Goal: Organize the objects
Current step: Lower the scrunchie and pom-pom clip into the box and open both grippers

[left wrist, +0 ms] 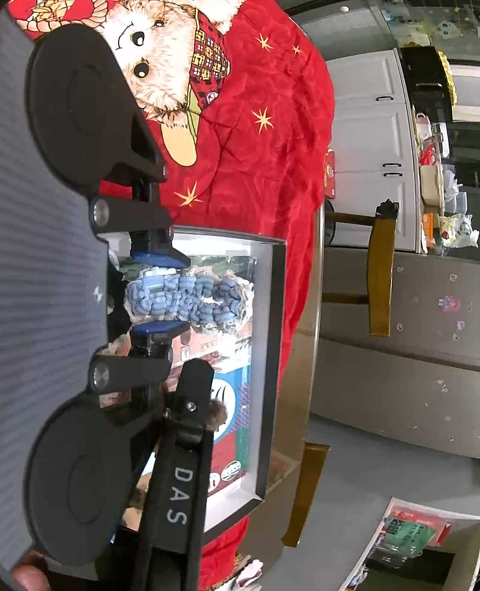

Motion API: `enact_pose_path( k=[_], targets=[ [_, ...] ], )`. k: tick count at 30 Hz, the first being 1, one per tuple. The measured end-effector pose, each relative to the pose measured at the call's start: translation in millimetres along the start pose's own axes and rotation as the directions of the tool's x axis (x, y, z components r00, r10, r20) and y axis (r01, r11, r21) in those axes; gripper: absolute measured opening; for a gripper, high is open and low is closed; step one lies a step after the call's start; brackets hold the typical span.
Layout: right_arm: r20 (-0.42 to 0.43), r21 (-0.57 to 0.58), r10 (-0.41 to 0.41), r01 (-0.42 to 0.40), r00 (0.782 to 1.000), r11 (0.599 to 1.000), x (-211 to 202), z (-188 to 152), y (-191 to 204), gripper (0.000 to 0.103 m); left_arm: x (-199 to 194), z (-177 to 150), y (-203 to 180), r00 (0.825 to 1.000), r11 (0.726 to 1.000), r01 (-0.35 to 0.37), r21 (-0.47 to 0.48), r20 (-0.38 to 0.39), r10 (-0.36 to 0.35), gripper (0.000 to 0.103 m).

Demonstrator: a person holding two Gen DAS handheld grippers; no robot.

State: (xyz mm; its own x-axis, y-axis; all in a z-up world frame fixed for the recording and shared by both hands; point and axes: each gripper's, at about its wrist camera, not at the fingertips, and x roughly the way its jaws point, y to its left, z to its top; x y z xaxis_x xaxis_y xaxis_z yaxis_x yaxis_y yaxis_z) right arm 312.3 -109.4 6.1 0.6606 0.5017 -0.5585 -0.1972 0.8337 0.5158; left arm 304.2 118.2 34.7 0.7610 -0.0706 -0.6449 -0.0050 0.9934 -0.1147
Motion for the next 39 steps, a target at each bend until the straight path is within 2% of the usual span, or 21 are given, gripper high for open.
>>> enact_pose_path(
  k=[10, 16, 22, 30, 39],
  targets=[
    [-0.018, 0.016, 0.000, 0.001, 1.000, 1.000, 4, -2, -2, 0.037, 5, -3, 3, 1.000, 1.000, -0.012, 0.002, -0.016, 0.012, 0.033],
    [-0.047, 0.071, 0.014, -0.011, 0.999, 0.997, 9, -3, -11, 0.037, 8, -2, 4, 1.000, 1.000, -0.004, 0.003, -0.020, 0.005, 0.033],
    [-0.043, 0.069, 0.013, -0.010, 0.999, 0.998, 10, -4, -12, 0.037, 8, -1, 4, 1.000, 1.000, -0.003, 0.000, -0.028, 0.003, 0.034],
    [-0.023, 0.060, -0.006, 0.007, 1.000, 0.998, 9, -5, -9, 0.037, 7, -1, 3, 0.999, 1.000, 0.004, -0.007, -0.032, -0.004, 0.039],
    [-0.033, 0.090, 0.019, -0.016, 0.999, 0.996, 12, -3, -13, 0.037, 7, -1, 3, 0.999, 1.000, 0.009, -0.008, -0.034, -0.009, 0.040]
  ],
)
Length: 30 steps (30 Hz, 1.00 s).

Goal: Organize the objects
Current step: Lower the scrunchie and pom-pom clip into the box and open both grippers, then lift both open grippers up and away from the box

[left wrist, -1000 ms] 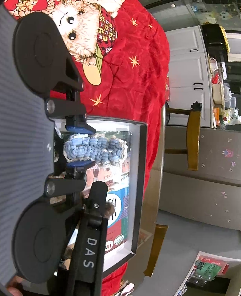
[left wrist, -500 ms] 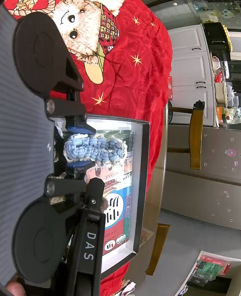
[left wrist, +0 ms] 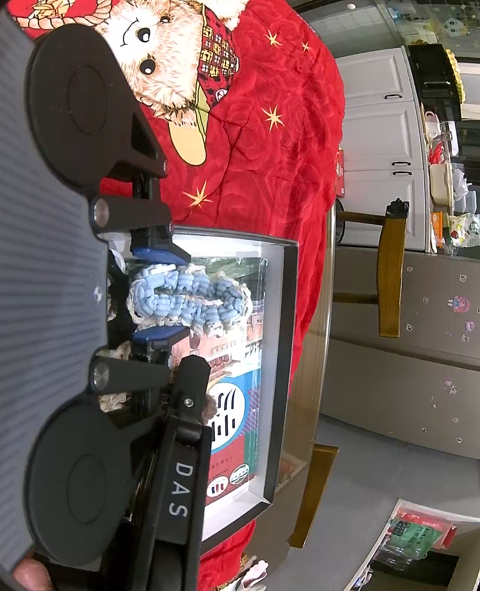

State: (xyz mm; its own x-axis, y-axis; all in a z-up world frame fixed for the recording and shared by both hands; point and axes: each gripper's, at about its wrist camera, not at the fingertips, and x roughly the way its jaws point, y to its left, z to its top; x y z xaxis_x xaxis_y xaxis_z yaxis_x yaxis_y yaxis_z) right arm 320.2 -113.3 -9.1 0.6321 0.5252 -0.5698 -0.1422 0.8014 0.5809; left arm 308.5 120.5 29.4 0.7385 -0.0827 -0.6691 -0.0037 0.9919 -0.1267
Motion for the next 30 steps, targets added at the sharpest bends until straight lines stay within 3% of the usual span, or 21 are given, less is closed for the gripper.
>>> enact_pose_path(
  k=[8, 14, 19, 30],
  targets=[
    [0.001, -0.013, -0.016, 0.016, 1.000, 1.000, 1, 0, -1, 0.040, -1, 0, -2, 1.000, 1.000, 0.012, 0.006, -0.005, -0.012, 0.044],
    [0.006, -0.028, -0.009, 0.009, 1.000, 1.000, -3, 1, 2, 0.053, -5, 4, 4, 0.999, 1.000, 0.030, -0.002, -0.010, -0.030, 0.045],
    [0.017, -0.026, 0.017, -0.017, 1.000, 1.000, -9, 4, 3, 0.063, -16, 7, 4, 1.000, 1.000, 0.013, 0.015, 0.027, -0.014, 0.053],
    [0.078, -0.088, 0.068, -0.061, 0.995, 0.994, -39, 15, 21, 0.068, -47, 18, 7, 0.994, 0.999, 0.038, 0.013, 0.098, -0.039, 0.066]
  ],
)
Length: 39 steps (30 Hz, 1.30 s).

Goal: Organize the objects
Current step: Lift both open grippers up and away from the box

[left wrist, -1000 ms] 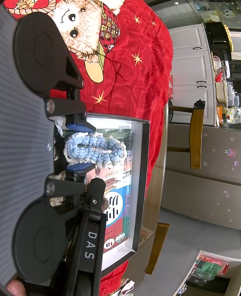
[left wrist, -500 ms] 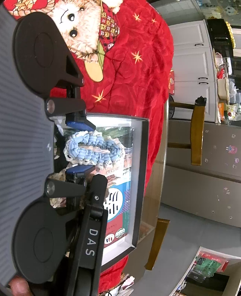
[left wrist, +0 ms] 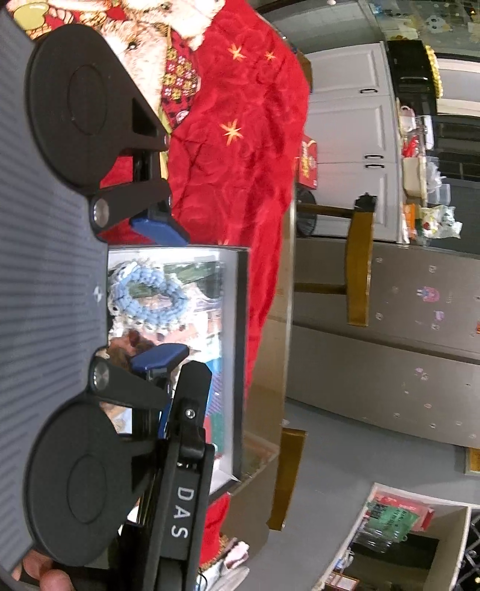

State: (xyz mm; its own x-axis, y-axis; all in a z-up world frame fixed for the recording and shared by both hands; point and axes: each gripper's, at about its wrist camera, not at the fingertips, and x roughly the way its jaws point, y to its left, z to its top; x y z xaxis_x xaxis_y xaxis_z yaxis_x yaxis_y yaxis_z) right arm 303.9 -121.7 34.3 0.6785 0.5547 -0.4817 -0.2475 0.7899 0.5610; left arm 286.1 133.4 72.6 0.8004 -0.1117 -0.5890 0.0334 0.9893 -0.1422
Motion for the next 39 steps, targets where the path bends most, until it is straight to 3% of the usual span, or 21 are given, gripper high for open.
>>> enact_pose_path(
  k=[8, 13, 17, 24, 31, 39],
  targets=[
    [0.115, -0.132, 0.075, -0.059, 0.991, 0.989, -56, 18, 33, 0.078, -50, 20, 7, 0.996, 0.998, 0.022, -0.059, 0.088, -0.017, 0.072],
    [0.230, -0.189, 0.119, -0.075, 0.966, 0.979, -111, 25, 50, 0.086, -95, 30, 5, 0.985, 0.999, 0.030, -0.041, 0.173, -0.023, 0.075],
    [0.310, -0.205, 0.105, -0.041, 0.945, 0.978, -152, 26, 55, 0.090, -132, 30, -6, 0.970, 0.999, 0.050, -0.014, 0.240, -0.046, 0.077],
    [0.393, -0.254, 0.093, 0.010, 0.915, 0.967, -211, 9, 51, 0.101, -188, 18, -44, 0.938, 0.995, 0.082, 0.059, 0.333, -0.097, 0.077],
    [0.434, -0.285, 0.068, 0.065, 0.899, 0.956, -245, -7, 39, 0.103, -231, -11, -90, 0.904, 0.984, 0.107, 0.145, 0.397, -0.157, 0.077],
    [0.455, -0.264, 0.057, 0.073, 0.889, 0.962, -252, -12, 17, 0.103, -242, -35, -116, 0.904, 0.984, 0.061, 0.168, 0.408, -0.126, 0.078]
  ],
)
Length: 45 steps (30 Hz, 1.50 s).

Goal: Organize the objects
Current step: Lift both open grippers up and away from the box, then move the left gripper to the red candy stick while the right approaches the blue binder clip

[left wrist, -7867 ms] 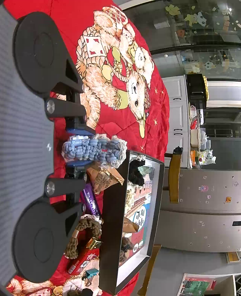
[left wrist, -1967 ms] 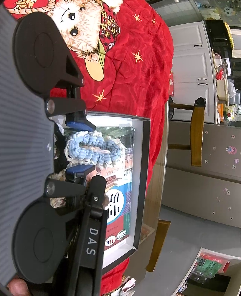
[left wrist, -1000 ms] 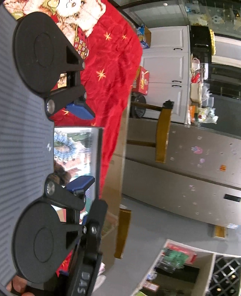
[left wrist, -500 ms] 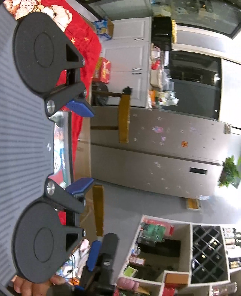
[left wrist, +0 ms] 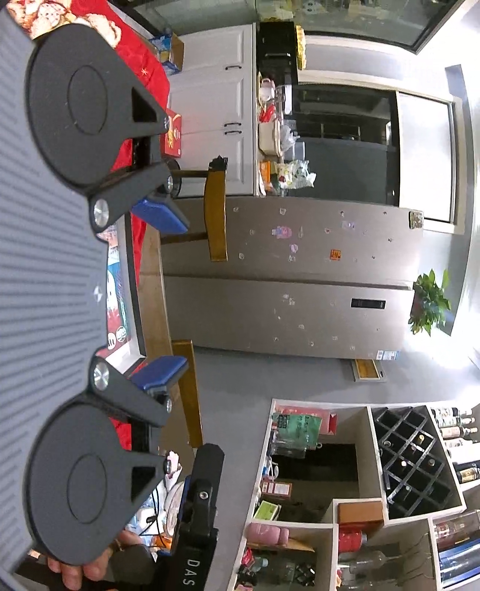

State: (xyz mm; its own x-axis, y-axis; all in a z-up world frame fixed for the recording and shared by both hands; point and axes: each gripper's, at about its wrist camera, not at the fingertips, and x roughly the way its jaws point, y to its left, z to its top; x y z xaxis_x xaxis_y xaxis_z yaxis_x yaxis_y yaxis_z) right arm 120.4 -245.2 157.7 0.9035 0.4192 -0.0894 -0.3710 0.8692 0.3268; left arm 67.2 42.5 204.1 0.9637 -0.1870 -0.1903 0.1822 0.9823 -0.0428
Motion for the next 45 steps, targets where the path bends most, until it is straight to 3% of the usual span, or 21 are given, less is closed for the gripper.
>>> enact_pose_path(
  k=[7, 13, 19, 23, 28, 31, 37, 45],
  targets=[
    [-0.065, -0.006, -0.063, 0.063, 0.996, 0.998, 4, -27, -21, 0.103, 0, -42, -23, 1.000, 0.998, -0.013, 0.053, -0.016, 0.014, 0.084],
    [-0.182, 0.038, -0.105, 0.113, 0.978, 0.993, 26, -60, -50, 0.103, 27, -103, -56, 0.993, 0.990, 0.037, 0.133, -0.114, -0.022, 0.084],
    [-0.314, 0.052, -0.126, 0.150, 0.941, 0.987, 50, -98, -66, 0.103, 68, -151, -80, 0.968, 0.981, 0.082, 0.177, -0.247, -0.037, 0.084],
    [-0.375, 0.048, -0.147, 0.177, 0.915, 0.983, 57, -115, -70, 0.101, 93, -177, -88, 0.938, 0.978, 0.074, 0.197, -0.345, -0.001, 0.084],
    [-0.409, 0.091, -0.135, 0.187, 0.903, 0.978, 57, -126, -75, 0.101, 109, -195, -90, 0.929, 0.970, 0.019, 0.241, -0.364, 0.072, 0.084],
    [-0.419, 0.060, -0.149, 0.191, 0.896, 0.980, 60, -130, -72, 0.101, 117, -202, -88, 0.917, 0.972, -0.004, 0.236, -0.386, 0.098, 0.084],
    [-0.440, 0.046, -0.139, 0.177, 0.887, 0.983, 66, -135, -69, 0.100, 123, -203, -82, 0.905, 0.974, -0.011, 0.226, -0.412, 0.106, 0.085],
    [-0.478, 0.058, -0.145, 0.196, 0.867, 0.979, 72, -143, -72, 0.096, 124, -202, -76, 0.902, 0.981, -0.009, 0.195, -0.422, 0.092, 0.085]
  ],
)
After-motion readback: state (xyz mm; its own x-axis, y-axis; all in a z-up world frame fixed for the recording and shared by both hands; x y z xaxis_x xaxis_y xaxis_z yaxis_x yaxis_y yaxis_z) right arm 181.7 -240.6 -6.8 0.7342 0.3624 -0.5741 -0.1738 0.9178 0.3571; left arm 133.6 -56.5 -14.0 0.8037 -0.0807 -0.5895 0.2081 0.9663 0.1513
